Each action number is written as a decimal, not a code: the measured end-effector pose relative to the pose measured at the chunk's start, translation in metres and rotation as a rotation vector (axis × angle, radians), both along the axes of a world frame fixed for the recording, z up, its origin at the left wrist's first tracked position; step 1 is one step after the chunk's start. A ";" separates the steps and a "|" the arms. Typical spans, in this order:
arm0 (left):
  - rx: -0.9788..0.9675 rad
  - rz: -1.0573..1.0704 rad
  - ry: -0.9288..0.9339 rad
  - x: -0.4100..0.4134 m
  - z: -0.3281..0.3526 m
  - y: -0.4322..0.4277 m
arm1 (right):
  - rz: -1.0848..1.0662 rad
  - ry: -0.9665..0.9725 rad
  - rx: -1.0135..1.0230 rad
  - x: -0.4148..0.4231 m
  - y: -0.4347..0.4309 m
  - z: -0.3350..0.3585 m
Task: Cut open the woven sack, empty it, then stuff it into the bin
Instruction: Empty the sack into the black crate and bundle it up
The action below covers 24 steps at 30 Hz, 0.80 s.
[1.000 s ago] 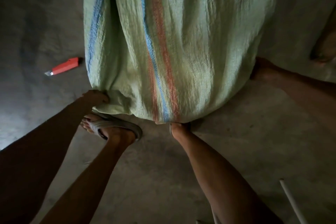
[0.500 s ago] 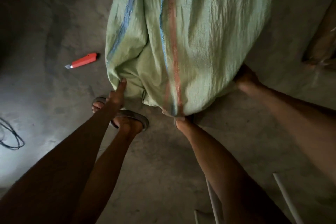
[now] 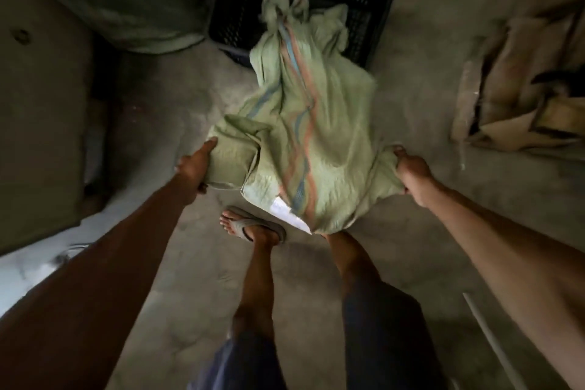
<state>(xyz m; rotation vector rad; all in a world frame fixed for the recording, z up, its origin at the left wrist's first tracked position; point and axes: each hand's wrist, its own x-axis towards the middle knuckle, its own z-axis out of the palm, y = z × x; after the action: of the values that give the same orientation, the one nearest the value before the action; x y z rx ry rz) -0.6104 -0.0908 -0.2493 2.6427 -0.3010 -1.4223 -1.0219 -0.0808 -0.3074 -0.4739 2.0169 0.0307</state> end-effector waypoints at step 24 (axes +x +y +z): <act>-0.360 0.176 0.442 0.087 0.342 -0.142 | -0.549 -0.494 -0.295 0.040 -0.149 0.383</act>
<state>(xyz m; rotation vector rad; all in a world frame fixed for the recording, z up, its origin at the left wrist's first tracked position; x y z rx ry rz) -0.5237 -0.2330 0.0929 1.9621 -0.2389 -1.6569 -0.9822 -0.2296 0.0757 -0.0769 1.6020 -0.6651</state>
